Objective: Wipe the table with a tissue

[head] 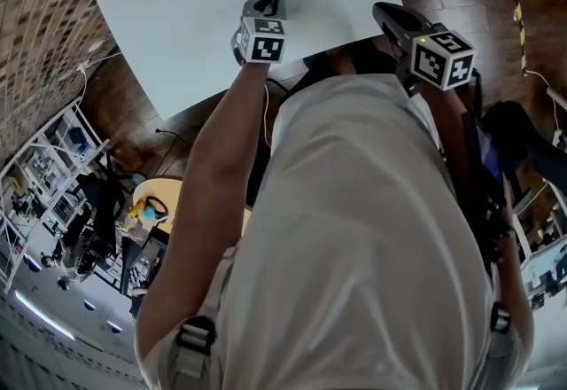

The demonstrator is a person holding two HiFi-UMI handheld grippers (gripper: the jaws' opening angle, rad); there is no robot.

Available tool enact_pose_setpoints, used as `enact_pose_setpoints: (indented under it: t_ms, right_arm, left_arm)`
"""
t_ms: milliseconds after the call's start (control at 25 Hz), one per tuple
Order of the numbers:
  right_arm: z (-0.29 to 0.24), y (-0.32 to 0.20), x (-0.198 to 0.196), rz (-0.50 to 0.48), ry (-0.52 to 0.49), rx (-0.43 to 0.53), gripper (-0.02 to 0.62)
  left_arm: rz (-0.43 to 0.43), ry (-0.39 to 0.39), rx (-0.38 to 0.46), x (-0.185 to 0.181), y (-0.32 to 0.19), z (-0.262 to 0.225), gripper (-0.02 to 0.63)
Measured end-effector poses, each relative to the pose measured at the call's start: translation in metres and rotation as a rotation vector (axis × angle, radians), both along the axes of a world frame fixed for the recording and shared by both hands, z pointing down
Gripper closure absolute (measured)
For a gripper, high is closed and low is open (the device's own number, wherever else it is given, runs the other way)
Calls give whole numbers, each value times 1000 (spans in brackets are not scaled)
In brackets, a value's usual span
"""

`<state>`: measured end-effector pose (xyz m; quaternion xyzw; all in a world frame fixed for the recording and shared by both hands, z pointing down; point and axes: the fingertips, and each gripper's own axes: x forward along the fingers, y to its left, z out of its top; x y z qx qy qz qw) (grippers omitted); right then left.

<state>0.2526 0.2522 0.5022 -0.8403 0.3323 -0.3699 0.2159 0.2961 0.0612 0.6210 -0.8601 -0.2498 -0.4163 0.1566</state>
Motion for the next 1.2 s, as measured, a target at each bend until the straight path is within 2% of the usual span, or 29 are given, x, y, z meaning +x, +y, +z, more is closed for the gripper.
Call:
enact_pose_setpoints:
  t_ms: [120,320,400,480,560,680,880,1000,1120,1200]
  right_arm:
    - [0,5,8,23,-16,44,588]
    - [-4,3,21,4,-9,78,588]
    - [-3,2,28,-1,-8,83,588]
    - [-2,3,35,-4,-6,86,588]
    - [-2,6,39,-4,-8,87,588]
    - [-2,14,42,-4,-8,84,588]
    - [4,32,43,20,-28,69,588]
    - [7,54,45,42,-43,59,588]
    - [8,71,52,67,-44,56,588]
    - [8,80,53,80,-49,52,588]
  left_arm:
    - [50,-13,-8,-17,17,3,568]
    - [209,-145,-117,-53,56,-2,568]
    - [247,-183,-164,-62,63,-3,568]
    - [191,-189,-229,-57,59,-7,566]
    - [54,-165,-289,-39,46,-13,566]
    - [-159,-104,-304,4,14,-21,566]
    - [-363,-79,-334,79,-9,-29,566]
    - [-388,-90,-268,106,-3,-24,566]
    - [-336,-92,-134,114,4,-16,563]
    - [-323,-74,-97,110,10,-13,565]
